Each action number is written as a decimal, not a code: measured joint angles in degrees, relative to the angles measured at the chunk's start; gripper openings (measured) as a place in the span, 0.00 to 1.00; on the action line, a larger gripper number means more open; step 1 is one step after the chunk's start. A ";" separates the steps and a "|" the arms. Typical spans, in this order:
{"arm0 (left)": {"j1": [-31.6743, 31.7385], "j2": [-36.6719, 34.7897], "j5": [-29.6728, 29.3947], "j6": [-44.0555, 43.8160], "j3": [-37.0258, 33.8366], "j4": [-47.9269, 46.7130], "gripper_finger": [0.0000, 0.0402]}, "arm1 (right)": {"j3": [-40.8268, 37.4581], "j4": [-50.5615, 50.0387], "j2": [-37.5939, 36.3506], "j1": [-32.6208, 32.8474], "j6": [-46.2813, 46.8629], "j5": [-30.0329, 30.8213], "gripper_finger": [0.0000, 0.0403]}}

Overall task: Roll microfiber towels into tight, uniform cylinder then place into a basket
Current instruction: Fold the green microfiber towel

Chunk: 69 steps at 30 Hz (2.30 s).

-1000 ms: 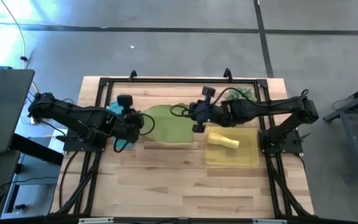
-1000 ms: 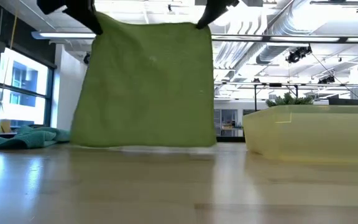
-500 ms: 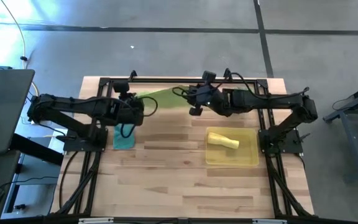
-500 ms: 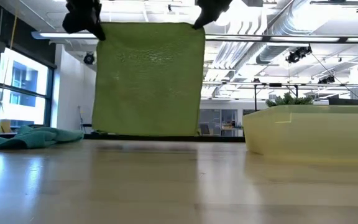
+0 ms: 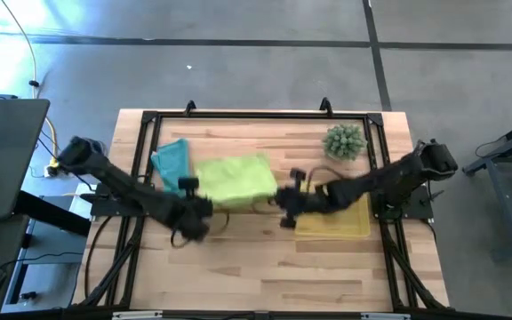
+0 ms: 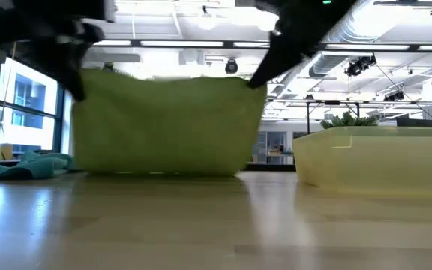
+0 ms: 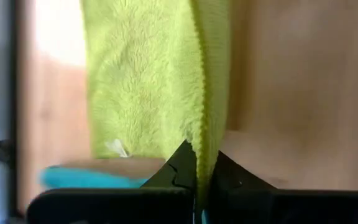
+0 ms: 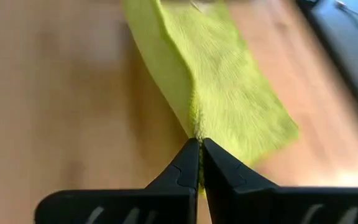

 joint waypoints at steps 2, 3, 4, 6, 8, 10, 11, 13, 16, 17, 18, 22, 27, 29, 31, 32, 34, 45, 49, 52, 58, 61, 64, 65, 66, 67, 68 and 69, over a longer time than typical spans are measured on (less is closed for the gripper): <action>-4.00 3.88 1.22 -3.27 0.24 2.51 0.00 | -3.31 6.98 0.28 3.46 2.65 -0.31 0.00; -5.68 5.69 1.97 -4.96 0.66 4.03 0.00 | -4.51 9.92 0.49 5.00 3.79 -0.36 0.00; -7.26 7.32 2.76 -6.91 1.14 5.16 0.00 | -5.36 11.90 0.94 6.36 5.06 -0.37 0.00; -9.71 10.47 4.83 -10.54 2.76 6.95 0.00 | -5.94 13.95 2.30 8.64 7.85 -0.41 0.00; -11.51 13.25 8.09 -13.49 4.81 8.47 0.00 | -5.76 14.57 4.04 10.25 10.80 -1.39 0.00; -12.75 15.12 11.46 -14.93 6.66 8.89 0.00 | -5.14 15.47 5.94 11.28 11.65 -4.11 0.00; -13.22 16.11 13.43 -14.91 7.64 9.53 0.01 | -4.77 15.57 6.89 11.62 11.74 -5.27 0.00; -13.58 17.47 16.19 -14.89 9.18 9.87 0.01 | -3.78 15.95 8.90 11.89 11.58 -7.27 0.00; -13.25 18.23 15.93 -13.49 10.20 9.34 0.02 | -3.11 15.44 10.17 11.37 11.04 -6.95 0.00; -12.83 18.20 15.27 -13.14 10.20 8.60 0.03 | -3.11 15.18 10.18 10.96 10.72 -6.46 0.00; -12.38 18.10 14.65 -13.12 10.20 7.50 0.03 | -3.11 15.06 10.14 10.57 10.15 -6.05 0.00; -9.94 18.10 13.09 -13.41 10.19 1.38 0.03 | -3.10 14.43 10.14 8.41 8.35 -4.83 0.00; -6.33 18.05 10.82 -13.38 9.60 -3.07 0.03 | -3.09 13.50 10.14 4.77 4.18 -4.94 0.00; -4.93 18.07 10.11 -13.14 9.02 -3.13 0.03 | -3.09 13.36 10.14 3.23 2.20 -4.98 0.00; -3.52 18.05 9.98 -11.27 8.21 -3.12 0.03 | -3.09 13.10 10.14 1.54 0.92 -4.99 0.00; -2.83 18.05 10.09 -10.09 7.70 -3.18 0.03 | -3.09 12.76 10.14 0.73 0.64 -5.01 0.00; -1.21 18.05 10.15 -8.66 6.83 -3.02 0.03 | -3.09 12.34 10.14 -0.89 0.62 -5.10 0.00; 7.04 18.07 10.76 -2.87 6.01 -2.11 0.03 | -3.06 11.34 11.22 -6.49 1.03 -8.41 0.00; 9.48 18.07 11.20 -2.81 6.01 -2.19 0.03 | -3.03 11.68 12.78 -7.43 1.04 -9.38 0.00; 11.10 18.07 13.36 -2.24 6.01 -2.30 0.03 | -3.03 11.74 13.38 -7.81 1.03 -9.45 0.00; 13.30 18.07 15.15 -1.85 6.01 -2.49 0.03 | -3.05 11.98 13.38 -9.14 0.64 -9.48 0.00; 13.79 18.07 15.16 -1.81 6.01 -2.89 0.03 | -3.05 12.28 13.38 -10.05 0.62 -10.02 0.00; 13.81 18.07 15.16 -2.38 6.01 -3.67 0.03 | -3.05 12.50 13.38 -10.67 0.63 -10.22 0.00; 13.80 18.07 15.14 -2.60 6.01 -4.34 0.03 | -3.05 12.56 13.38 -10.85 0.62 -10.31 0.00; 13.80 18.07 15.14 -2.72 6.01 -5.10 0.03 | -3.05 12.64 13.38 -11.00 0.62 -10.43 0.00; 13.80 18.07 15.14 -2.85 6.01 -5.72 0.03 | -3.05 12.78 13.38 -11.19 0.62 -10.73 0.00; 13.80 18.07 15.14 -2.87 6.01 -6.26 0.03 | -3.05 12.91 13.38 -11.31 0.62 -10.99 0.00; 13.80 18.07 15.14 -2.97 6.01 -6.82 0.03 | -3.05 13.04 13.38 -11.51 0.64 -11.45 0.00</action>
